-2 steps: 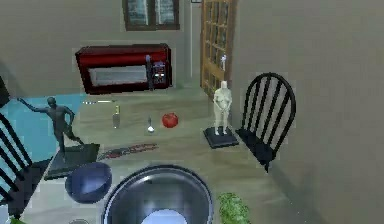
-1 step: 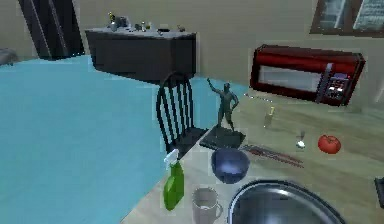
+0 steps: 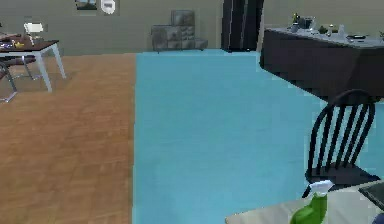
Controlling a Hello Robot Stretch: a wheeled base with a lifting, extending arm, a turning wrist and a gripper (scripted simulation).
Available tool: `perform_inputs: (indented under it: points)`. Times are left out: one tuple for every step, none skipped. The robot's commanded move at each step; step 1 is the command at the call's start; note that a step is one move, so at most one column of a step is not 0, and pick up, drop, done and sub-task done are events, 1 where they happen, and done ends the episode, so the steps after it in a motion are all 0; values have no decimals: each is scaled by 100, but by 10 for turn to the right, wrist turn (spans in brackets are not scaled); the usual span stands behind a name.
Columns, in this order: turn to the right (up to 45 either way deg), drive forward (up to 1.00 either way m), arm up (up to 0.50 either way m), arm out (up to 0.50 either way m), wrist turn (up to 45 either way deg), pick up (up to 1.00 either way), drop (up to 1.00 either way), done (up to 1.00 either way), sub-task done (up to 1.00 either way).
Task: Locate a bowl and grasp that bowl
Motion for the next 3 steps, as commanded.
perform_inputs:
  points:
    - [-270,0,0,0,0,0,0,0,0]
    - [0,0,50,0,0,0,0,0,0]
    - [0,0,38,0,0,0,0,0,0]
